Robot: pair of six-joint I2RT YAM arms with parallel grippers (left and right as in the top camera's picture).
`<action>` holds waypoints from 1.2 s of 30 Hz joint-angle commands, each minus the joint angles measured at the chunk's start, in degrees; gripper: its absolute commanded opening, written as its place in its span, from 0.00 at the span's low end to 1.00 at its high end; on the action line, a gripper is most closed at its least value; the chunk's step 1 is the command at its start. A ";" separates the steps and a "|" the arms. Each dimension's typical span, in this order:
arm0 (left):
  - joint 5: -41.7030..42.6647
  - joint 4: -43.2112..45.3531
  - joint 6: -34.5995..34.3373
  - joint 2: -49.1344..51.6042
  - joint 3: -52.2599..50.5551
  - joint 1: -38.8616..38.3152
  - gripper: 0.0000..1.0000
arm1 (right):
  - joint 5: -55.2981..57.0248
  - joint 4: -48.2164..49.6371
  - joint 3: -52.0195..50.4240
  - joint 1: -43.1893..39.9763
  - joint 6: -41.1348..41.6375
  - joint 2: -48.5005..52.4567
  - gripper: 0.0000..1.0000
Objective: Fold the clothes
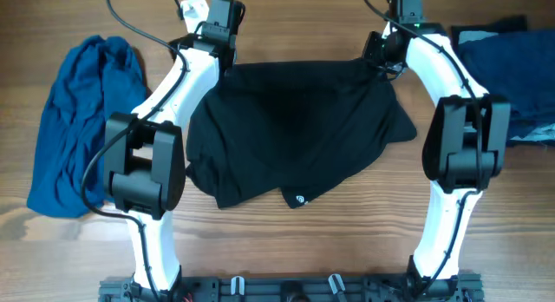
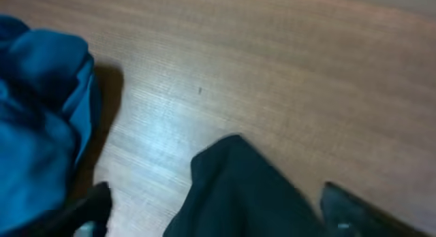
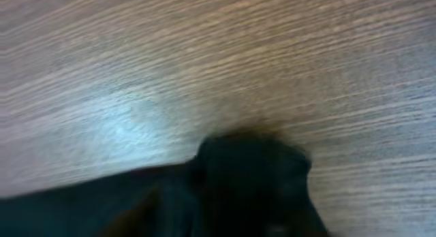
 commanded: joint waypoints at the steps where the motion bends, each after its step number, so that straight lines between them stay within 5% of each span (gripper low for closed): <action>1: 5.92 -3.30 1.77 -3.56 0.33 0.42 1.00 | -5.25 -1.62 2.32 -0.28 -4.72 -6.88 0.70; 7: 20.90 -11.43 0.31 -4.31 0.31 0.42 0.74 | -6.21 -6.32 2.19 1.22 -8.50 -8.55 0.72; 11: 21.44 -16.92 -1.92 -4.07 0.09 0.52 0.65 | -6.21 -8.46 1.75 2.97 -9.46 -8.26 0.70; 16: 21.46 -18.23 -2.97 -4.07 -1.92 2.12 0.64 | -6.21 -9.09 1.75 4.72 -10.29 -8.17 0.68; 25: 21.77 -6.23 -2.75 -3.96 -10.16 5.88 0.73 | -6.19 -9.27 1.75 4.76 -10.36 -8.17 0.66; 36: 27.30 0.42 0.09 -0.96 -12.24 6.29 0.69 | -4.87 -9.53 1.75 4.72 -10.34 -8.17 0.65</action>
